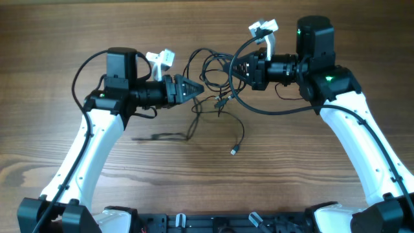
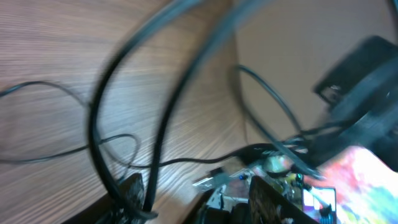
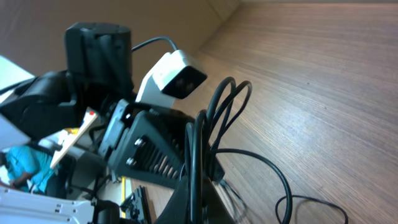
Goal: Untangle cables
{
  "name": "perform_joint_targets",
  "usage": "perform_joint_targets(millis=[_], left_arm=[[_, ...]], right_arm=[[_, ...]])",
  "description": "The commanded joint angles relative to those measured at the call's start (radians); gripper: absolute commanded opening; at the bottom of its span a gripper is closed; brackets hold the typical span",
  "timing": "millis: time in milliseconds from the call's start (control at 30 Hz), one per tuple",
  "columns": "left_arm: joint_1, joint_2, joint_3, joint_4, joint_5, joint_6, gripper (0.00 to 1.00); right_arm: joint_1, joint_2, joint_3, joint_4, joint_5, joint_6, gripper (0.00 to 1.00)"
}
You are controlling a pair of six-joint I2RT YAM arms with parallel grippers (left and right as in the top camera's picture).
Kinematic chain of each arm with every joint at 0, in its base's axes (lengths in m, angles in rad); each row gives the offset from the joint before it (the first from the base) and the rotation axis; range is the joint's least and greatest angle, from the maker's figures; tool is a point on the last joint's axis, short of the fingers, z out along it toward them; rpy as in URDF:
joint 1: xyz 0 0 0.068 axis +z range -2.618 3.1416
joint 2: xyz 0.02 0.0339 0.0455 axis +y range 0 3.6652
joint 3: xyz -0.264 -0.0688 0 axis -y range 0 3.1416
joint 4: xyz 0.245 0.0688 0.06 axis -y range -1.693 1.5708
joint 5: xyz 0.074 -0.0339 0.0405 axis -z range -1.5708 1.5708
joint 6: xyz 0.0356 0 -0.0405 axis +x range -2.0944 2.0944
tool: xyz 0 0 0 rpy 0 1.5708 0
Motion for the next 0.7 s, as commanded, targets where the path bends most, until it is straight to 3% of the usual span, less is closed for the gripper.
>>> perform_joint_targets(millis=[0,167,233,300,400,467,533,667], left_arm=[[-0.019,-0.019,0.003,0.056,0.060,-0.123,0.55],[-0.008,-0.019,0.003,0.169,0.057,-0.237,0.50],[0.034,-0.019,0.003,0.173,-0.077,-0.215,0.49],[0.085,-0.019,0.003,0.096,-0.332,-0.175,0.50],[0.085,-0.019,0.003,0.038,-0.421,-0.223,0.44],[0.055,-0.019,0.003,0.032,-0.391,-0.252,0.45],[0.008,-0.019,0.003,0.062,-0.259,-0.275,0.47],[-0.003,-0.019,0.003,0.203,-0.013,-0.457,0.47]], right_arm=[[-0.002,-0.002,0.005,-0.008,0.046,0.049,0.04],[-0.002,-0.002,0.005,-0.122,0.211,0.071,0.04],[-0.002,-0.002,0.005,-0.133,0.211,0.071,0.04],[-0.002,-0.002,0.005,-0.137,0.210,0.071,0.04],[-0.002,-0.002,0.005,-0.135,0.202,0.071,0.04],[-0.002,-0.002,0.005,-0.132,0.202,0.070,0.04],[-0.002,-0.002,0.005,-0.133,0.202,0.070,0.04],[-0.002,-0.002,0.005,-0.134,0.203,0.070,0.04]])
